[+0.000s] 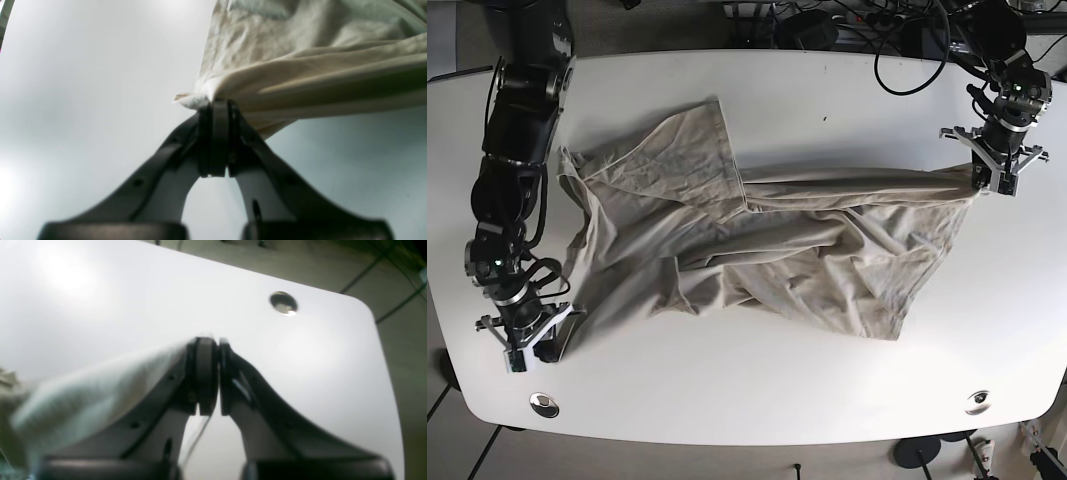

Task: Fold the T-shirt properly
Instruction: 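Regrasp the shirt edge with the right gripper and stretch it out, then lift the shirt with both grippers and swing it up and over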

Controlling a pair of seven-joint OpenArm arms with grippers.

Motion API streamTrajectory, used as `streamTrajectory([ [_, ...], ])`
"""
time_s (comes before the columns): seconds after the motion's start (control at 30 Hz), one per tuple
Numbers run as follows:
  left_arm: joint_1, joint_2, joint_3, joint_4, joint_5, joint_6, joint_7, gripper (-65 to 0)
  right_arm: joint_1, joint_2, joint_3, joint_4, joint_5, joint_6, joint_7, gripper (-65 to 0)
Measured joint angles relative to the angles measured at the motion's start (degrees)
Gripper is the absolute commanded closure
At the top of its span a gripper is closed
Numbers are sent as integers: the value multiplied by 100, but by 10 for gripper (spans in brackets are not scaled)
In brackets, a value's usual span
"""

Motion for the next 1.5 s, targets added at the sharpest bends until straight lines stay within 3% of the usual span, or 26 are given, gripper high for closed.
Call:
streamTrajectory([
  [0.03, 0, 2, 0, 0, -2, 0, 0, 0, 184, 52, 74, -264, -2, 94, 125, -25],
  [0.1, 42, 22, -120, 0, -37, -42, -26, 0, 474, 216, 103, -863, 0, 94, 627, -25],
  [0.2, 125, 13, -304, 0, -13, -39, -11, 0, 632, 422, 129, -1558, -2, 87, 918, -25],
  [0.43, 420, 221, -516, 214, -42, -42, 0, 0, 420, 409, 138, -2081, 39, 83, 1440, -40],
  [0.5, 442, 264, -533, 273, -42, -37, -20, 0, 310, 308, 142, -2085, 37, 50, 1401, -152],
  [0.53, 442, 321, -542, 273, -42, -39, -15, 0, 229, 256, 133, -2079, 42, 55, 1427, -244],
  [0.57, 461, 365, -540, 273, -44, -42, -13, 0, 52, 190, 133, -1950, 52, 76, 1421, -396],
  [0.63, 479, 363, -542, 308, -42, -39, 2, 0, -363, 168, 133, -1519, 354, 96, 1403, -571],
  [0.67, 474, 361, -542, 319, -42, -39, 0, 0, -595, 188, 133, -1283, 614, 90, 1412, -623],
  [0.8, 474, 363, -540, 319, -39, -39, 0, 0, -1185, 234, 140, -715, 1191, 85, 935, -633],
  [0.93, 457, 358, -525, 319, -39, -39, 2, 0, -2017, 186, 1174, 63, 2855, 76, -140, -633],
  [1.0, 442, 350, -522, 319, -42, -39, 0, 0, -2420, 234, 1427, 201, 3366, -66, -487, -633],
  [1.07, 411, 363, -496, 319, -42, -42, 2, 0, -2824, 103, 1696, 361, 3849, -37, -704, -633],
  [1.3, 363, 363, -223, 317, -11, -37, -13, 0, -3534, -122, 1856, 391, 4138, -26, -835, -544],
  [1.5, 356, 361, -116, 317, 4, 0, -9, 0, -3530, -481, 1858, 424, 4245, 48, -850, -541],
])
